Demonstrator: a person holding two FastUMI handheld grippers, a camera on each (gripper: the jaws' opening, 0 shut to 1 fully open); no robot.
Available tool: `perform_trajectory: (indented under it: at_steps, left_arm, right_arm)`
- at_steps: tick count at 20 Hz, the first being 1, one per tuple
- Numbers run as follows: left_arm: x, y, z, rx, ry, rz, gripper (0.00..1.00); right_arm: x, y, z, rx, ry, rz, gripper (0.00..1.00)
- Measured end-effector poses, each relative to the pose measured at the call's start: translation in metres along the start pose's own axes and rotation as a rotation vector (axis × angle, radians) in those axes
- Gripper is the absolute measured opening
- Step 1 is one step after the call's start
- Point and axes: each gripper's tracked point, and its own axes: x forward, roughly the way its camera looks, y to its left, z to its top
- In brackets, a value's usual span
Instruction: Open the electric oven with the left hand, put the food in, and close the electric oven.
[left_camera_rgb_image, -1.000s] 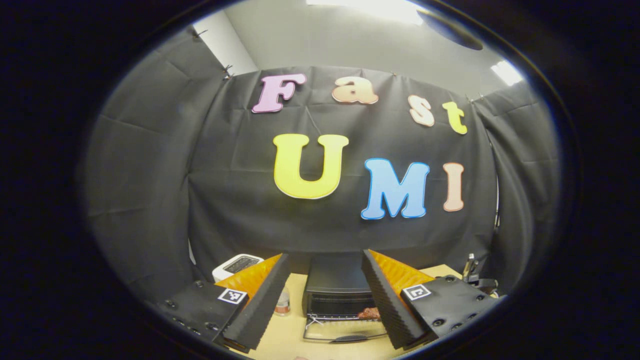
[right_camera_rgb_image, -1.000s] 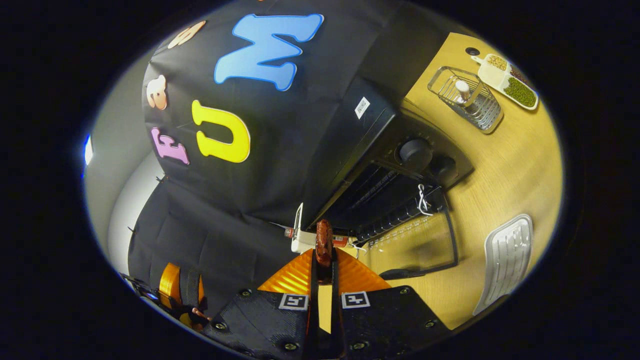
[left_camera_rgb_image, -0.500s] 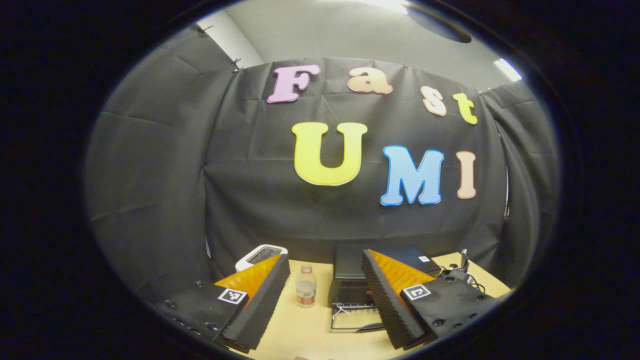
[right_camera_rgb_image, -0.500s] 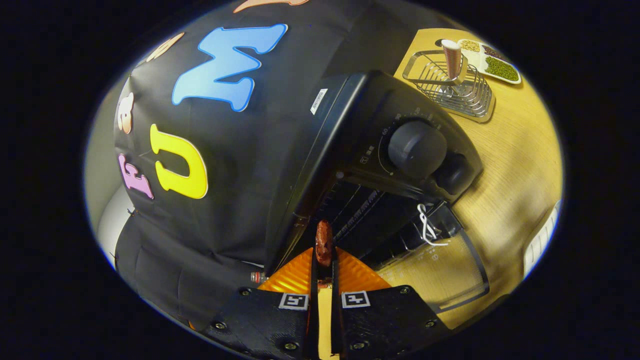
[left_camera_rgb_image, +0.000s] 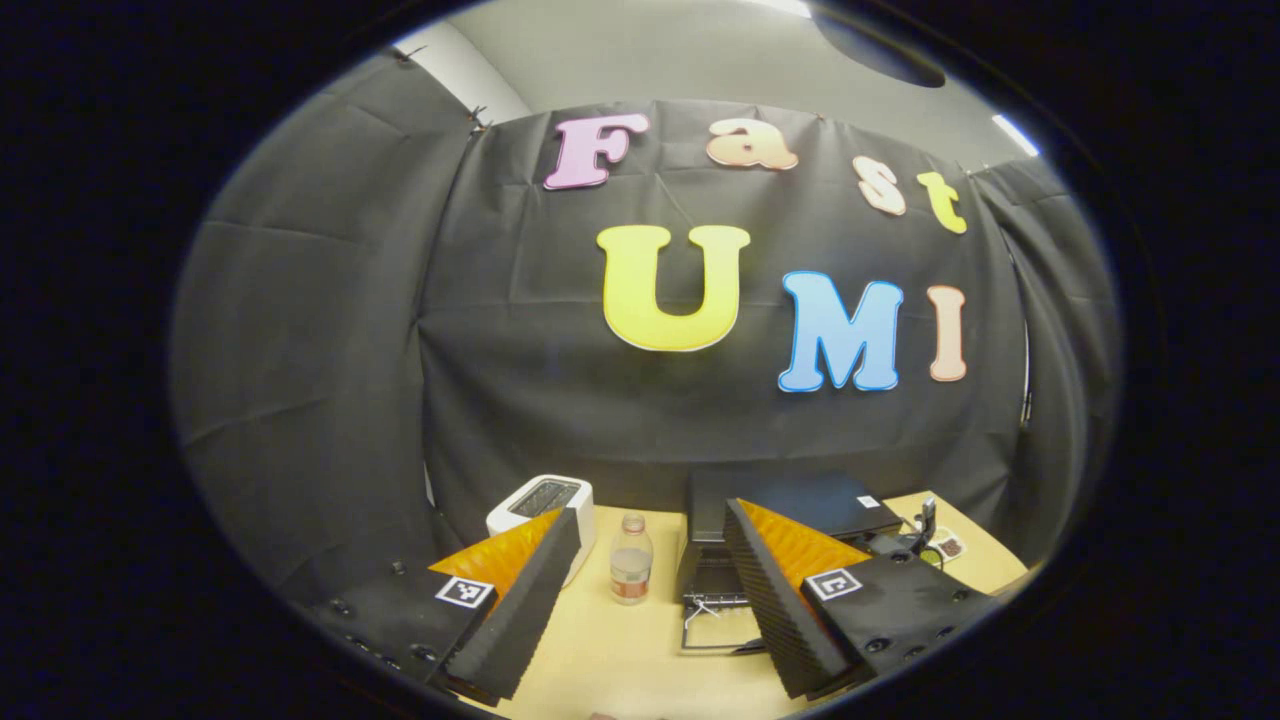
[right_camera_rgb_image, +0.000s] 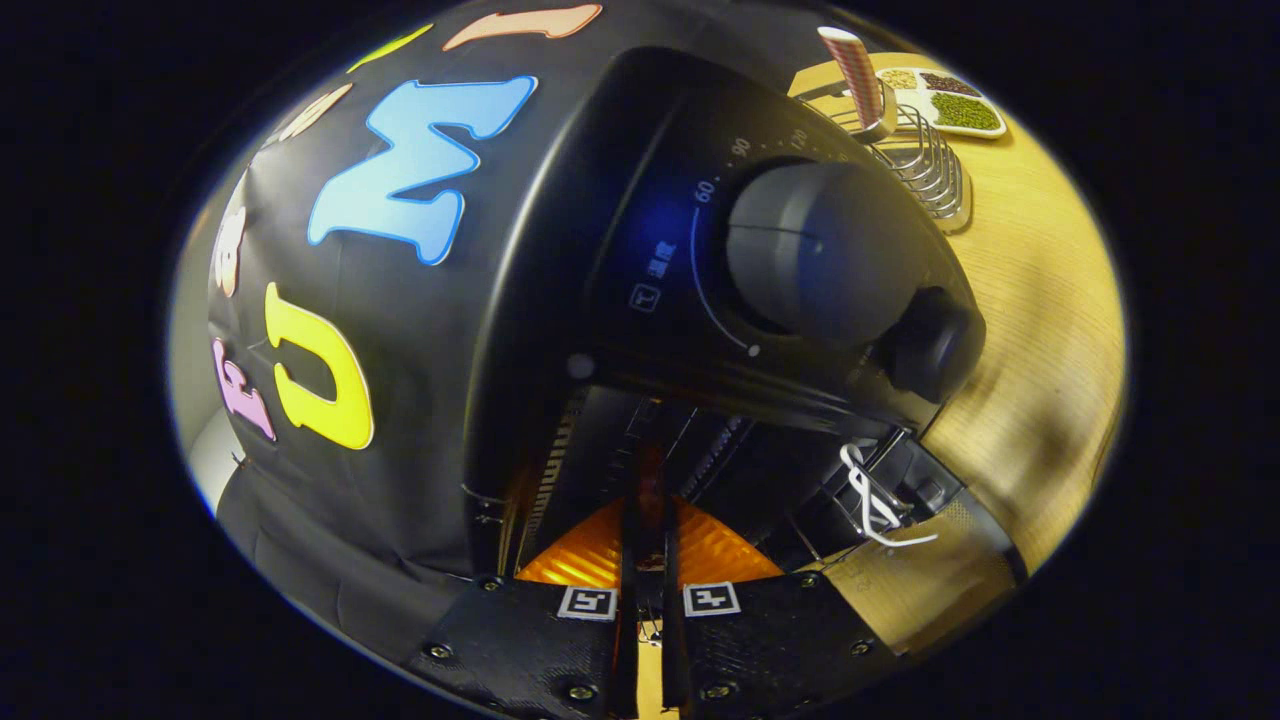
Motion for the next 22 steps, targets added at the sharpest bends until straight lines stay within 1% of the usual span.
perform_trajectory:
  at_steps: [1,3,4,5,6,7,8,10,11,12,14,16,17,18,21,22]
  left_arm:
    - [0.001,-0.003,-0.001,-0.001,0.000,-0.005,1.00]
    - [0.003,-0.007,-0.003,-0.004,0.004,-0.012,1.00]
    - [0.005,-0.009,-0.003,-0.002,-0.001,-0.009,1.00]
    - [0.007,-0.013,-0.002,0.000,-0.005,-0.016,1.00]
    - [0.008,-0.018,-0.002,0.002,-0.004,-0.026,0.98]
    - [0.010,-0.023,-0.003,0.007,-0.005,-0.031,1.00]
    - [0.013,-0.028,-0.004,0.009,-0.003,-0.040,0.98]
    - [0.016,-0.041,-0.007,0.007,-0.003,-0.058,1.00]
    - [0.018,-0.047,-0.008,0.004,-0.004,-0.072,0.98]
    - [0.020,-0.056,-0.009,0.004,-0.001,-0.087,1.00]
    - [0.027,-0.073,-0.015,0.011,0.002,-0.111,1.00]
    - [0.031,-0.094,-0.015,0.009,-0.011,-0.143,1.00]
    - [0.032,-0.104,-0.014,0.009,-0.026,-0.161,0.97]
    - [0.033,-0.112,-0.012,0.013,-0.037,-0.170,1.00]
    - [0.032,-0.141,-0.006,0.036,-0.069,-0.206,0.97]
    - [0.031,-0.150,-0.003,0.043,-0.075,-0.219,1.00]
  right_arm:
    - [0.002,-0.006,0.000,-0.031,0.002,-0.036,0.11]
    - [-0.001,-0.023,0.003,-0.166,-0.003,-0.159,0.18]
    - [-0.003,-0.024,0.005,-0.229,-0.008,-0.190,0.25]
    - [-0.009,-0.020,0.010,-0.288,-0.012,-0.202,0.30]
    - [-0.012,-0.018,0.013,-0.347,-0.010,-0.208,0.43]
    - [-0.016,-0.018,0.014,-0.409,0.000,-0.221,0.65]
    - [-0.022,-0.015,0.018,-0.460,0.006,-0.210,0.86]
    - [-0.043,-0.016,0.018,-0.531,0.014,-0.209,0.97]
    - [-0.057,-0.015,0.020,-0.577,0.011,-0.208,0.97]
    - [-0.073,-0.014,0.022,-0.634,0.006,-0.205,0.97]
    - [-0.106,-0.012,0.032,-0.761,-0.018,-0.198,0.97]
    - [-0.144,0.002,0.046,-0.854,-0.061,-0.168,0.97]
    - [-0.163,0.010,0.059,-0.903,-0.095,-0.163,0.97]
    - [-0.185,0.021,0.074,-0.944,-0.141,-0.151,0.97]
    - [-0.246,0.065,0.122,-1.048,-0.310,-0.124,0.97]
    - [-0.268,0.081,0.139,-1.065,-0.368,-0.121,0.97]
